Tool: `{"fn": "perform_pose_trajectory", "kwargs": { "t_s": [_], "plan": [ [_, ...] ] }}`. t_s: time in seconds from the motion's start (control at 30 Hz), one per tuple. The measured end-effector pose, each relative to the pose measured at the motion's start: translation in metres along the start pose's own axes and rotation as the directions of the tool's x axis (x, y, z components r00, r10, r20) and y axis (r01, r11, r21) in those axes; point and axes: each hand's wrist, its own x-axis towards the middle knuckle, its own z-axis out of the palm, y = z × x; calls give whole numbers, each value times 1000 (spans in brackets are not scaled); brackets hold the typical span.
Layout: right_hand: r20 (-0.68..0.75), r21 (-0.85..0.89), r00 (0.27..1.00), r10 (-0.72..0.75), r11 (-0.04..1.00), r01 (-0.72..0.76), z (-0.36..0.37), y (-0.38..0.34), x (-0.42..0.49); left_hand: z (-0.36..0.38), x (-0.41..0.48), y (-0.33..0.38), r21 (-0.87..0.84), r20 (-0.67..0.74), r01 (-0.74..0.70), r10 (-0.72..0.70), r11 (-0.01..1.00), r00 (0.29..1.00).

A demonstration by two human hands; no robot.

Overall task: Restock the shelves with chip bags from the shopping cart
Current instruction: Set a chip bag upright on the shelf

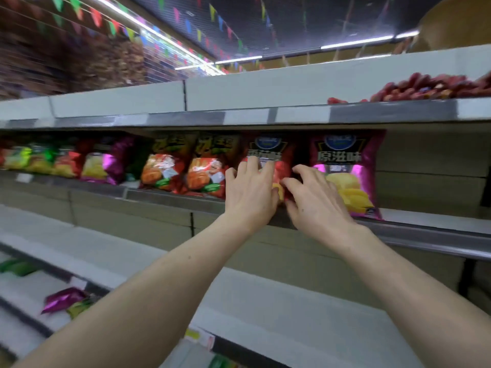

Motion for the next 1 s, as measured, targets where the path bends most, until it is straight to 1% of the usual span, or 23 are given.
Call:
{"fn": "perform_pose_trajectory", "kwargs": {
  "t_s": [0.13, 0.23, 0.43, 0.6, 0.77, 1.0],
  "plan": [
    [21, 83, 995, -93, 992, 91, 8, -48, 5, -24, -24, -46, 105, 19, 72, -74, 992, 997],
    [26, 145, 985, -172, 975, 167, 15, -87, 9, -42, -41, -83, 163, 27, 155, -162, 974, 986],
    [1, 265, 943, -332, 910, 320, 30, -176, 19, -80, -81, -160, 306, 47, 267, -295, 914, 954],
    [17, 347, 892, -451, 840, 417, 51, -269, 32, -111, -117, -241, 417, 66, 365, -428, 833, 901],
    [18, 443, 829, -559, 748, 494, 69, -379, 46, -145, -159, -337, 525, 76, 436, -551, 731, 831],
    [-13, 525, 761, -649, 643, 558, 87, -542, 64, -203, -216, -475, 631, 56, 485, -659, 606, 750]
  ]
}}
